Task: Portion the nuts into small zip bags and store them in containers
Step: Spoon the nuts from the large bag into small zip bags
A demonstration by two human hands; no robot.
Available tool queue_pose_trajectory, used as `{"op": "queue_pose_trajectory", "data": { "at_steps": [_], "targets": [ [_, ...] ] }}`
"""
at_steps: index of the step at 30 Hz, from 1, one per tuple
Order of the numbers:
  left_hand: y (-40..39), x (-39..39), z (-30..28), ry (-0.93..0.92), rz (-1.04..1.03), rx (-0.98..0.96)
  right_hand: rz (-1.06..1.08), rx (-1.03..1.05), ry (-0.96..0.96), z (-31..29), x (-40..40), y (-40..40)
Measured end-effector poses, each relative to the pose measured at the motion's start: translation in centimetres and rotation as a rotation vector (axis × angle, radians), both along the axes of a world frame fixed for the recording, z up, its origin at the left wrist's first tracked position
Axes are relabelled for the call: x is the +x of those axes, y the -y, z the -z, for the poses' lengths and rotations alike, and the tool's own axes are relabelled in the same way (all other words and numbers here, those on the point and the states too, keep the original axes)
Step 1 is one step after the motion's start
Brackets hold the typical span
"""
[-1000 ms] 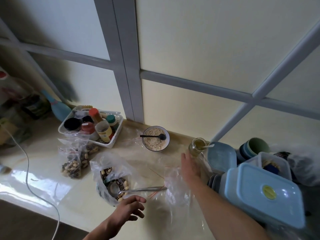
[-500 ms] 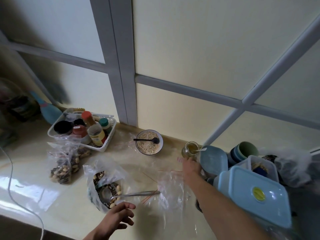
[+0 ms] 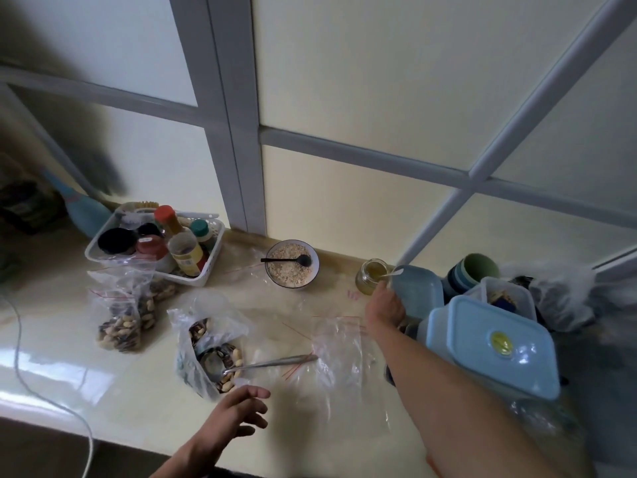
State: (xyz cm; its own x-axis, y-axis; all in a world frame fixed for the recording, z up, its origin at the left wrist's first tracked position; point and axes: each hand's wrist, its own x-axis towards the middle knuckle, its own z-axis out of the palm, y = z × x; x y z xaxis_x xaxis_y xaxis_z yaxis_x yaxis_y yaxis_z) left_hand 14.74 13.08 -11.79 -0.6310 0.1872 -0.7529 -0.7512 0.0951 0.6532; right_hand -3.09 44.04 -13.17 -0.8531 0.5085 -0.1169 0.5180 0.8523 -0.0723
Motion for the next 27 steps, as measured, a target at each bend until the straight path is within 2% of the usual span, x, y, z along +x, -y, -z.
{"op": "queue_pose_trajectory", "data": {
  "at_steps": [5,8,10,12,15,18,19,21,23,27],
  "targets": [
    [0.1,0.1,-0.2,-0.017,0.017,0.037,0.0,-0.069,-0.239,-0.1,0.5,0.8],
    [-0.2,-0.5,-0.9,-0.036,0.049,0.076,0.054,-0.184,-0.505,-1.1,1.8,1.9],
    [-0.4,-1.1,-1.6,-0.06,0.069,0.111,0.125,-0.497,-0.592,-2.9,3.1,3.2],
    [-0.6,-1.7,-2.4,-0.086,0.08,0.142,0.15,-0.77,-0.565,-4.5,5.0,4.6],
    [-0.3,-3.0,-3.7,-0.125,0.045,0.193,0.168,-1.033,-0.428,-6.6,7.9,6.5],
    [0.7,-4.1,-5.1,-0.109,-0.029,0.271,0.281,-1.587,-0.271,-9.0,10.5,9.3],
    [1.3,-4.4,-5.5,-0.092,-0.03,0.303,0.306,-1.69,-0.239,-9.4,11.3,10.1],
    [2.3,-4.6,-6.3,-0.081,0.034,0.356,0.321,-1.713,-0.198,-9.1,12.9,11.5],
    [3.1,-4.5,-6.9,-0.102,0.123,0.377,0.293,-1.597,-0.177,-8.0,14.3,12.8],
    [4.0,-3.8,-6.6,-0.138,0.122,0.274,0.247,-1.533,-0.185,-7.5,16.0,16.1]
  ]
}}
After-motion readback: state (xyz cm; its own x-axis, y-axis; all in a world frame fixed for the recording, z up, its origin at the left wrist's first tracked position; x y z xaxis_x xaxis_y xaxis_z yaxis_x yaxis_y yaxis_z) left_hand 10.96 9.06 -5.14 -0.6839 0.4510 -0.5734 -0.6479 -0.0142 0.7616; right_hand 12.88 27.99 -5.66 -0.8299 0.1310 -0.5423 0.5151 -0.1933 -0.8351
